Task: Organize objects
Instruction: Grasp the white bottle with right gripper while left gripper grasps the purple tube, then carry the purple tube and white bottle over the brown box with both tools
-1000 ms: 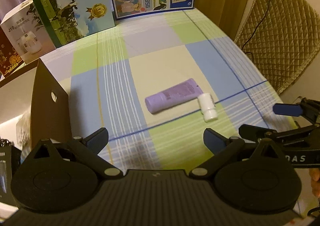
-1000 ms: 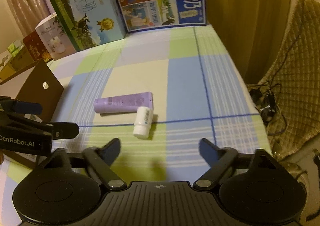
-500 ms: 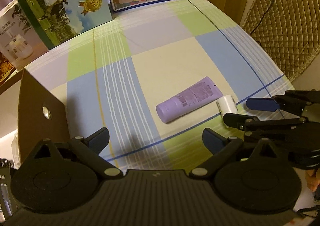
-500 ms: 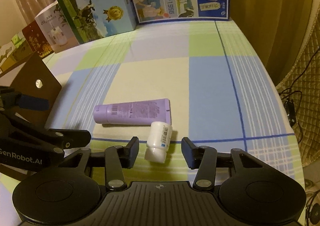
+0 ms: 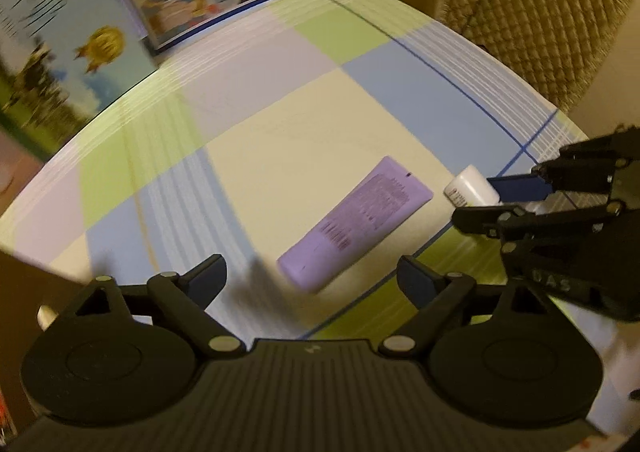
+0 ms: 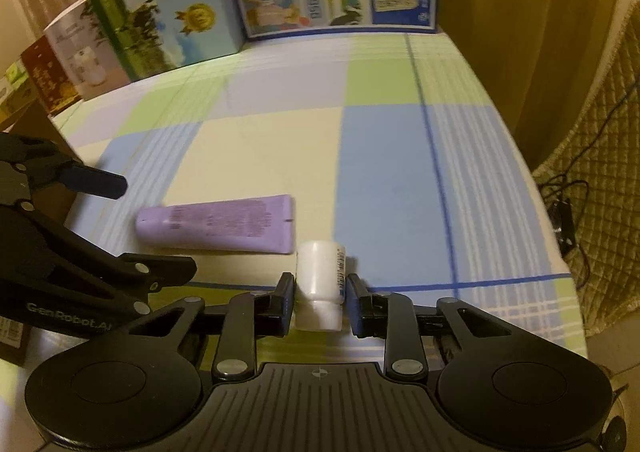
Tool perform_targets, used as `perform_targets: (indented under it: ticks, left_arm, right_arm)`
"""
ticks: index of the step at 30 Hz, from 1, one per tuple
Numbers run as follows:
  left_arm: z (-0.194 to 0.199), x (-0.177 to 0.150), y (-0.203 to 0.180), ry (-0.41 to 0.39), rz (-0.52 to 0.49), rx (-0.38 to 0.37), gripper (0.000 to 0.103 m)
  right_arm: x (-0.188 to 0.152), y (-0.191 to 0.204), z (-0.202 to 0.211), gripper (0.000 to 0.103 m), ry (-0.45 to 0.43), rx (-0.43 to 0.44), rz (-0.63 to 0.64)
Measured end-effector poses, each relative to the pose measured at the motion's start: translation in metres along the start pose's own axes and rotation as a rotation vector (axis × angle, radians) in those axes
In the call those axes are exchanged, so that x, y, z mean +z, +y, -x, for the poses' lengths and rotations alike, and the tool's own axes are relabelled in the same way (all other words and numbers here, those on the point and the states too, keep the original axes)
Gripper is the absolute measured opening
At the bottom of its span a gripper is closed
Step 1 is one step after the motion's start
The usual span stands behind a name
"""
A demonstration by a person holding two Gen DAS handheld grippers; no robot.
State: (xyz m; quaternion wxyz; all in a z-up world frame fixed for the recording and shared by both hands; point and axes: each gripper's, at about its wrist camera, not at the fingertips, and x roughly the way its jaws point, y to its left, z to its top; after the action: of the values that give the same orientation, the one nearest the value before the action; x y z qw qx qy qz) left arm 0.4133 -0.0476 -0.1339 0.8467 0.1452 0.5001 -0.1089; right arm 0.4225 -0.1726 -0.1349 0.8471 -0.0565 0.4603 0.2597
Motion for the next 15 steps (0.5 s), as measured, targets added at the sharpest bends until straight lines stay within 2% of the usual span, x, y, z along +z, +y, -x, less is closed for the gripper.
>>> perform_targets:
  ticks: [8, 10, 12, 13, 15]
  left_arm:
    - [-0.023, 0.011, -0.013, 0.014, -0.048, -0.055, 0.058]
    - [-0.023, 0.012, -0.014, 0.007, -0.036, -0.071, 0.043]
    - [-0.024, 0.013, -0.015, 0.011, -0.014, -0.086, 0.034]
    - [-0.023, 0.013, -0.015, 0.015, 0.004, -0.092, 0.03]
    - [-0.022, 0.012, -0.016, 0.024, 0.048, -0.087, 0.029]
  right_arm:
    - [0.002, -0.018, 0.003, 0.025, -0.001, -0.029, -0.027]
    - [0.001, -0.018, 0.004, 0.025, -0.003, -0.031, -0.024]
    - [0.0, -0.017, 0.004, 0.024, -0.006, -0.035, -0.017]
    - [0.0, -0.016, 0.004, 0.024, -0.007, -0.038, -0.01]
    - [-0.001, -0.013, 0.004, 0.024, -0.006, -0.042, 0.004]
